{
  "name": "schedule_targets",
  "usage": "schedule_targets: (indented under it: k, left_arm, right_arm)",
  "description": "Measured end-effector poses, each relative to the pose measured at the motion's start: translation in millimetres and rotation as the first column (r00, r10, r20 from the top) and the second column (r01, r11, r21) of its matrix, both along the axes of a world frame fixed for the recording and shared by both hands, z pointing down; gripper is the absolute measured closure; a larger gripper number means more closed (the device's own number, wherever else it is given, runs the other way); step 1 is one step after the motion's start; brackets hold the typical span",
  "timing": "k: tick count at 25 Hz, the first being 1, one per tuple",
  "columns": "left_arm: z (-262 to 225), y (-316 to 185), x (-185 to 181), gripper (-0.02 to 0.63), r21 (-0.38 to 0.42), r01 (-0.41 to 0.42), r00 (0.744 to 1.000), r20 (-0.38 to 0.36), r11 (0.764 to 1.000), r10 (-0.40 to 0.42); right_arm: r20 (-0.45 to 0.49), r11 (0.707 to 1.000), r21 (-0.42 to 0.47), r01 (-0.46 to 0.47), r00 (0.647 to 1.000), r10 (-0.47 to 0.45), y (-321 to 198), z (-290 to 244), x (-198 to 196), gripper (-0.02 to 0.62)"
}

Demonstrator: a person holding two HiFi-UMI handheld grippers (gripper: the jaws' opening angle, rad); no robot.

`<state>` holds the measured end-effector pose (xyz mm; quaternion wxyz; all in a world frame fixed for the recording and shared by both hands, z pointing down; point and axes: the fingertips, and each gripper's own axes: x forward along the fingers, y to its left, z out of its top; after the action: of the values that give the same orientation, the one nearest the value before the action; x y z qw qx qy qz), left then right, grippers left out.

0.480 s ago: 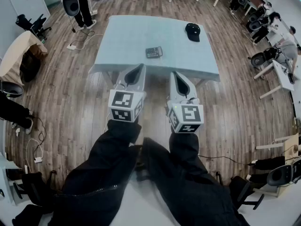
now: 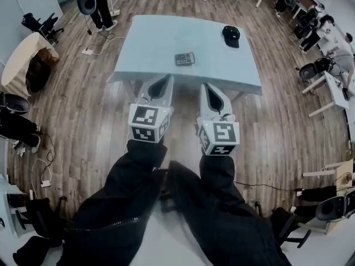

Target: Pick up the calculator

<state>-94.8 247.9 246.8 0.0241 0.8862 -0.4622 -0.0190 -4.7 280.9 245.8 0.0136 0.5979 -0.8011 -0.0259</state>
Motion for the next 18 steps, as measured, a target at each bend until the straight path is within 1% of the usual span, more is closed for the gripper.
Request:
schedule_targets:
  k: [10, 18]
  left_arm:
    - [20.7, 8.5, 20.2, 0.612, -0.041, -0.004, 1.000, 0.012, 0.999, 0.004]
    - [43.4, 26.3, 49.6, 0.612, -0.078, 0.008, 1.000, 0.008, 0.997, -0.008]
  right_arm:
    - [-0.008, 0.999, -0.040, 0.016, 1.000, -0.016, 11.4, 19.8, 12.7, 0.595]
    - [-0.030, 0.994, -0.088, 0.057, 0.998, -0.060, 33.0, 43.9, 27.2, 0.595]
